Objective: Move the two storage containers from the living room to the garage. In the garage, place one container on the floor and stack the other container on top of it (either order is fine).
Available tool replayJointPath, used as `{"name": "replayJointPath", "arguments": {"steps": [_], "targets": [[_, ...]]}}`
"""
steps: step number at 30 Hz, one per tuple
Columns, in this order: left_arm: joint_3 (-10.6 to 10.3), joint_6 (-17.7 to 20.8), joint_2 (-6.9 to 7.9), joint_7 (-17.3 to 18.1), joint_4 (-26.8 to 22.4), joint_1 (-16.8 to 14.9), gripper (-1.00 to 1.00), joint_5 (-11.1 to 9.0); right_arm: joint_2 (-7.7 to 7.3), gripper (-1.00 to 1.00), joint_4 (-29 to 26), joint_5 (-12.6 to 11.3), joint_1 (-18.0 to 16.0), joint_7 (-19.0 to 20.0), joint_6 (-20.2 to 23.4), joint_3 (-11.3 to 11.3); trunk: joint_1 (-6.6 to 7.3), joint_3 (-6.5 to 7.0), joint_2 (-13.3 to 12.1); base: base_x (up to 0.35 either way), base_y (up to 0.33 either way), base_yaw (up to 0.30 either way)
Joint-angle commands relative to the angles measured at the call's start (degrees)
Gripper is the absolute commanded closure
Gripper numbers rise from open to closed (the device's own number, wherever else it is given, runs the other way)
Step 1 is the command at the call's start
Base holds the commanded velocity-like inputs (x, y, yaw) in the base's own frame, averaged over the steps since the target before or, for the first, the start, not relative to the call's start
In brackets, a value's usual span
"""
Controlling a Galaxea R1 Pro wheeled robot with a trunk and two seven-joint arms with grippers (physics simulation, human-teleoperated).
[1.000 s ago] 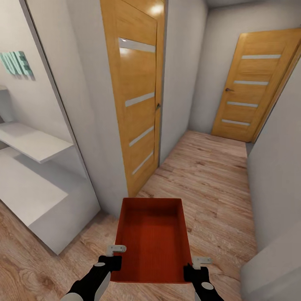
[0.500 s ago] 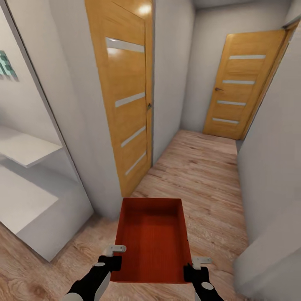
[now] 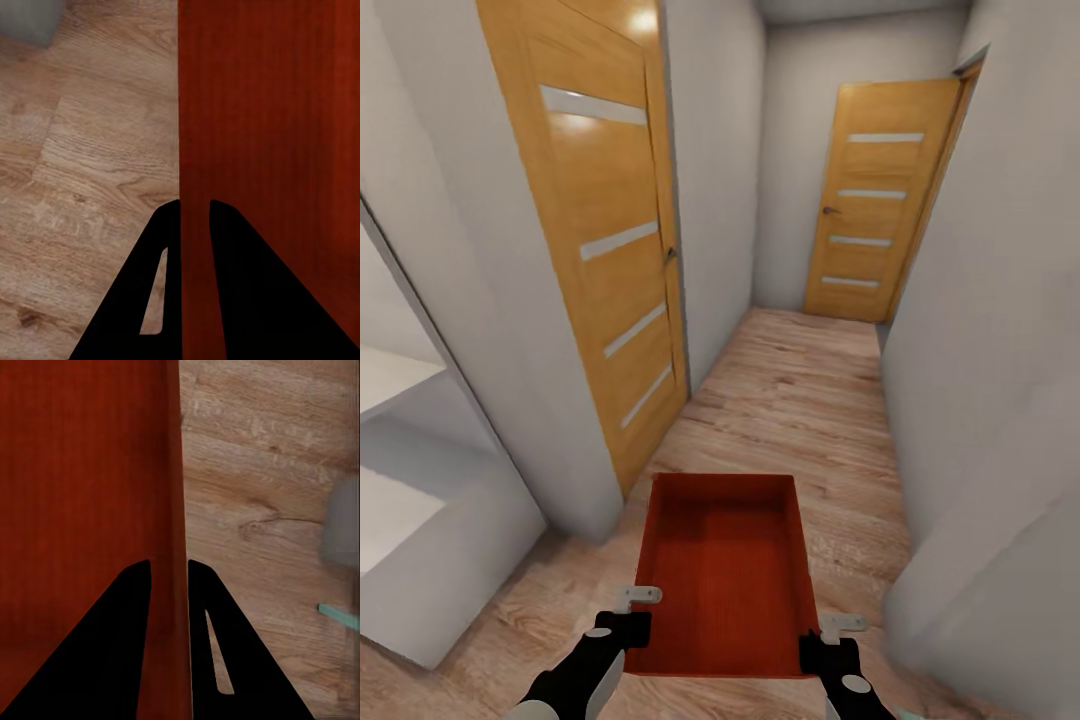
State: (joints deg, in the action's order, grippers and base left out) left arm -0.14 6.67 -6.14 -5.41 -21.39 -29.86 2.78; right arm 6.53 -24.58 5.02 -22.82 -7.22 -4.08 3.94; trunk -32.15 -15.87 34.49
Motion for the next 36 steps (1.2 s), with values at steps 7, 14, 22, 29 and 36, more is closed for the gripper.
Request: {"name": "replayJointPath", "arguments": {"steps": [7,14,22,29,36], "targets": [[-0.65,0.31,-0.45,1.81,-0.32,-0.02,1.00,0.03,0.07,1.00,0.23,0.17,-0.03,-0.96,0.74,0.54,-0.02,-0.08,0.08,0.000,0.000,-0.277],[-0.65,0.55,-0.45,1.81,-0.32,-0.02,1.00,0.03,0.07,1.00,0.23,0.17,-0.03,-0.96,0.74,0.54,-0.02,-0.08,0.08,0.140,0.000,-0.134],[-0.65,0.69,-0.45,1.81,-0.32,-0.02,1.00,0.03,0.07,1.00,0.23,0.17,-0.03,-0.96,0.74,0.54,-0.02,-0.08,0.08,0.329,0.000,-0.004],[-0.65,0.71,-0.45,1.81,-0.32,-0.02,1.00,0.03,0.07,1.00,0.23,0.17,-0.03,-0.96,0.74,0.52,-0.02,-0.08,0.08,0.336,0.000,0.000],[-0.65,0.71,-0.45,1.81,-0.32,-0.02,1.00,0.03,0.07,1.00,0.23,0.17,-0.03,-0.96,0.74,0.54,-0.02,-0.08,0.08,0.337,0.000,-0.009]]}}
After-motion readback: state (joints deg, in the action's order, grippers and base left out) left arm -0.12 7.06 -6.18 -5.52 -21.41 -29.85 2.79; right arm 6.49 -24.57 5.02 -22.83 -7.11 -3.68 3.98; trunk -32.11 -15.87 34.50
